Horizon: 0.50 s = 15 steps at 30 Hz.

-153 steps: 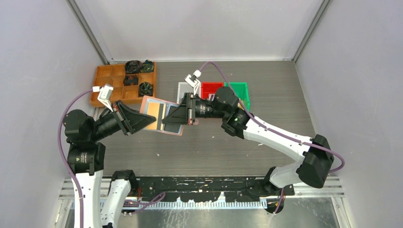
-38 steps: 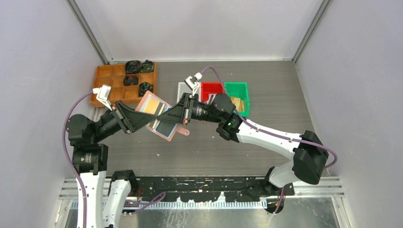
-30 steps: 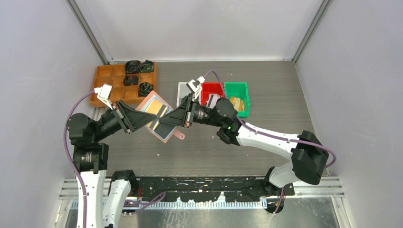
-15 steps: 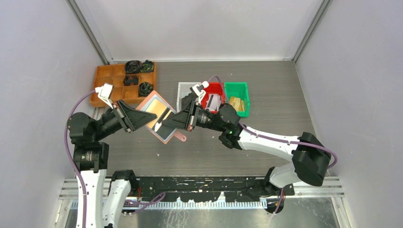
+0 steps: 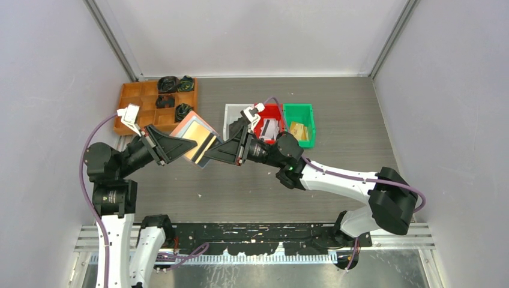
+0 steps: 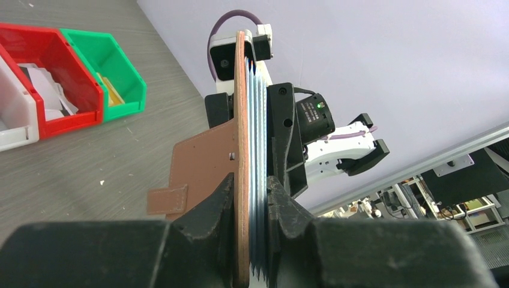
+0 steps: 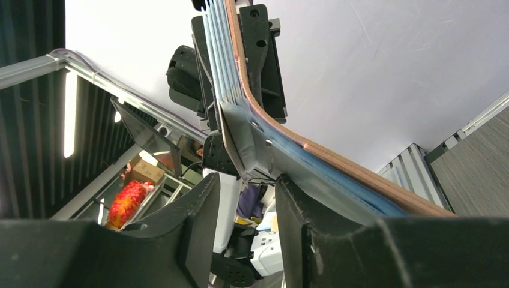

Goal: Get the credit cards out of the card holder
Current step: Remove the credit card from the card holder.

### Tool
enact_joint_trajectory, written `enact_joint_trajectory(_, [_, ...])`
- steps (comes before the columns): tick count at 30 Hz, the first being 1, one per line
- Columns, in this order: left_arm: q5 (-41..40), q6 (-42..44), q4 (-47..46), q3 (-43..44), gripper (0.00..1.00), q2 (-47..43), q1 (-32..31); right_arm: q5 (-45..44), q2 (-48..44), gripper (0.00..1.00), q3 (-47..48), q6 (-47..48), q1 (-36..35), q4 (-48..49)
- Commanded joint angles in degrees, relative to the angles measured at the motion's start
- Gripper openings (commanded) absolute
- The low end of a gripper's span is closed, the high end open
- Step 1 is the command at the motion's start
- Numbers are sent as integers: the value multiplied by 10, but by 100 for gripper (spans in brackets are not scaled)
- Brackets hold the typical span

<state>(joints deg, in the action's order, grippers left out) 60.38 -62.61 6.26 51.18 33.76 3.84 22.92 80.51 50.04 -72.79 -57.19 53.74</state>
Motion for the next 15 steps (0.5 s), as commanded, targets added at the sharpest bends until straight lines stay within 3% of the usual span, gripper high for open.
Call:
enact_joint_trajectory(1, [9,-9,-50,29,3,-6,-2,-37,3,42,33,6,0,3])
enact_joint_trajectory(8, [2,23,-14,31,4,-9,-2,-38,5,29,42,-3,0,13])
enact_joint_trajectory(14, [-2,40,2,32,5,-10,-3,-37,9,28,47,-10,0,18])
enact_joint_trajectory(15, [-3,39,2,33,5,-11,-2,-36,11,21,48,-8,1,16])
